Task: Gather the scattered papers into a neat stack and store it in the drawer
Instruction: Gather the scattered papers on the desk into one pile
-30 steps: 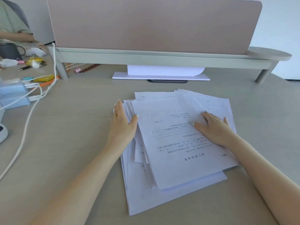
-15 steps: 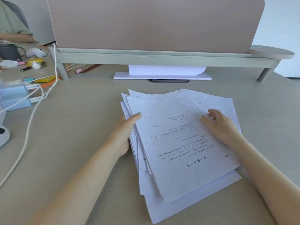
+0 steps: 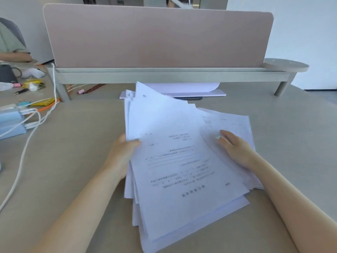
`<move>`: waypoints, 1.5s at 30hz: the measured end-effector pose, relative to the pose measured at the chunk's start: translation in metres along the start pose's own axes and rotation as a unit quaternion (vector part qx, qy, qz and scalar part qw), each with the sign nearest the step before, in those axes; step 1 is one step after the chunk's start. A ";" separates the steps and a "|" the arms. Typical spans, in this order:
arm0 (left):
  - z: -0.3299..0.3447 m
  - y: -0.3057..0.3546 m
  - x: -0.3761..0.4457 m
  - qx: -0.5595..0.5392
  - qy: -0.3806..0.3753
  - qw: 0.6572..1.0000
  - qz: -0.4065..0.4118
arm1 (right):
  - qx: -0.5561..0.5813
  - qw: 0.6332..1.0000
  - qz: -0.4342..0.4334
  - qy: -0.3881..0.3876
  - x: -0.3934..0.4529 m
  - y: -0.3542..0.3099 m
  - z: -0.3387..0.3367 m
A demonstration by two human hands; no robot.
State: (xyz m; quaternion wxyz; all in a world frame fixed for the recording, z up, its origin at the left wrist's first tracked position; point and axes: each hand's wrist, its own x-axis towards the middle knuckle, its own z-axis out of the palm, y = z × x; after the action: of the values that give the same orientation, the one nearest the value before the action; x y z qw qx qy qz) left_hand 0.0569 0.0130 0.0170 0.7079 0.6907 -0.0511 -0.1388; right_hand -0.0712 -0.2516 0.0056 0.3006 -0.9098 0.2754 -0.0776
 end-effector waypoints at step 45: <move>0.140 0.018 0.069 0.171 -0.171 0.965 -0.100 | 0.332 0.916 0.198 0.105 0.002 0.052 -0.076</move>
State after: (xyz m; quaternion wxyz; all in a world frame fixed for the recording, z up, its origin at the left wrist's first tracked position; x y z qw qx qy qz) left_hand 0.0878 -0.1406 0.0321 0.5425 0.7691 -0.1244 -0.3141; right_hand -0.1168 -0.3258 0.0358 0.5641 -0.6712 0.4379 -0.1987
